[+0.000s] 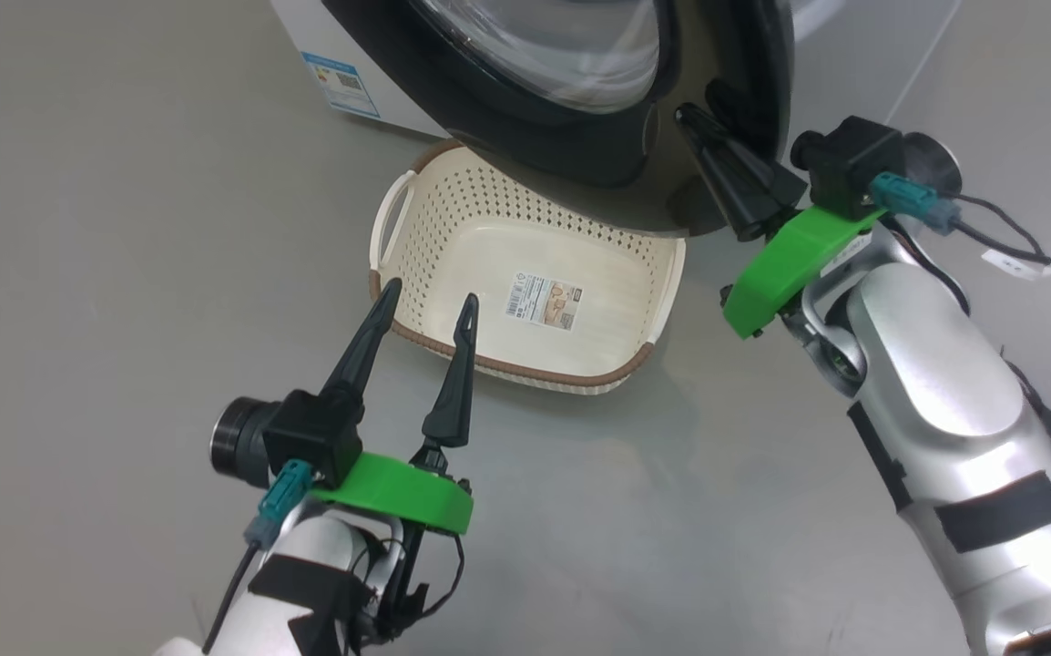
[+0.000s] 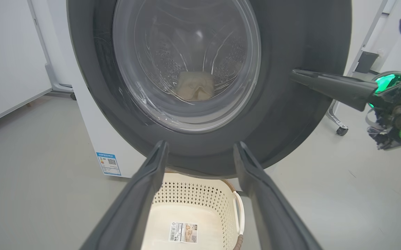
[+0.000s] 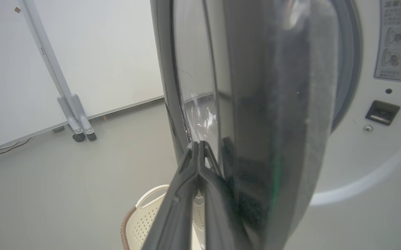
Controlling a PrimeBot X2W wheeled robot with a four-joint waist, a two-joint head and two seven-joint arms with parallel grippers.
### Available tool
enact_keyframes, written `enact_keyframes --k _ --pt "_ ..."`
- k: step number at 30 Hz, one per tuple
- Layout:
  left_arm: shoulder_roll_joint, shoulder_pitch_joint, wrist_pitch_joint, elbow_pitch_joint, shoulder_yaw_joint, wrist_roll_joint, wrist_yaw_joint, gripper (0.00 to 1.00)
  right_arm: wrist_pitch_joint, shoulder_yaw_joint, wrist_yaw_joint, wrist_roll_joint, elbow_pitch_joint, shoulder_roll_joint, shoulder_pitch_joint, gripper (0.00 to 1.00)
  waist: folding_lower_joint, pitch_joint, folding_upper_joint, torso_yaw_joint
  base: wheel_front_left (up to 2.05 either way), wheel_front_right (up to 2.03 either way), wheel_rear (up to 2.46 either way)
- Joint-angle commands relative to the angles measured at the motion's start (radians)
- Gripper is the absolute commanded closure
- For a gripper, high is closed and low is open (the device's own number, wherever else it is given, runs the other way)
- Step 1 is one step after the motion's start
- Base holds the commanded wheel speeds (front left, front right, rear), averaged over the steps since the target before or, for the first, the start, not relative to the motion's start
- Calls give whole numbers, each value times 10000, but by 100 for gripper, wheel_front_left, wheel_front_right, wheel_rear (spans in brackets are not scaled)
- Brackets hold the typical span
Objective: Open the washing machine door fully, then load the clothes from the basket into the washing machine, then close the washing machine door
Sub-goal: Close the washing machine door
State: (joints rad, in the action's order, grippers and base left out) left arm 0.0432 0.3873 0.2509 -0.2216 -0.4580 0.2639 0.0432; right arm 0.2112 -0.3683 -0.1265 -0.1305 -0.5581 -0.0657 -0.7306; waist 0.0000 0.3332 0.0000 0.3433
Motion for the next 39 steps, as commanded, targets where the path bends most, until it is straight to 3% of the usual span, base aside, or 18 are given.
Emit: enact_keyframes --k 1,16,24,32,39 --pt "82 342 108 412 354 -53 -53 0 123 169 -42 79 184 1 -493 100 0 95 0 -10 0 0 0" --pt "71 679 108 978 -253 396 -479 0 99 1773 -42 632 -944 -849 -2552 100 0 855 0 404 0 0 0" --pt "71 917 108 1101 -694 567 -705 0 176 2499 -42 960 -2156 -1251 -3889 100 0 1180 0 798 0 0 0" --pt "71 1022 109 1087 -885 662 -837 0 354 3059 -42 1228 -2854 -1242 -4351 100 0 1185 0 882 0 0 0" --pt "70 982 109 845 -839 682 -881 0 472 2570 -42 1198 -2923 -810 -3912 100 0 970 0 692 0 0 0"
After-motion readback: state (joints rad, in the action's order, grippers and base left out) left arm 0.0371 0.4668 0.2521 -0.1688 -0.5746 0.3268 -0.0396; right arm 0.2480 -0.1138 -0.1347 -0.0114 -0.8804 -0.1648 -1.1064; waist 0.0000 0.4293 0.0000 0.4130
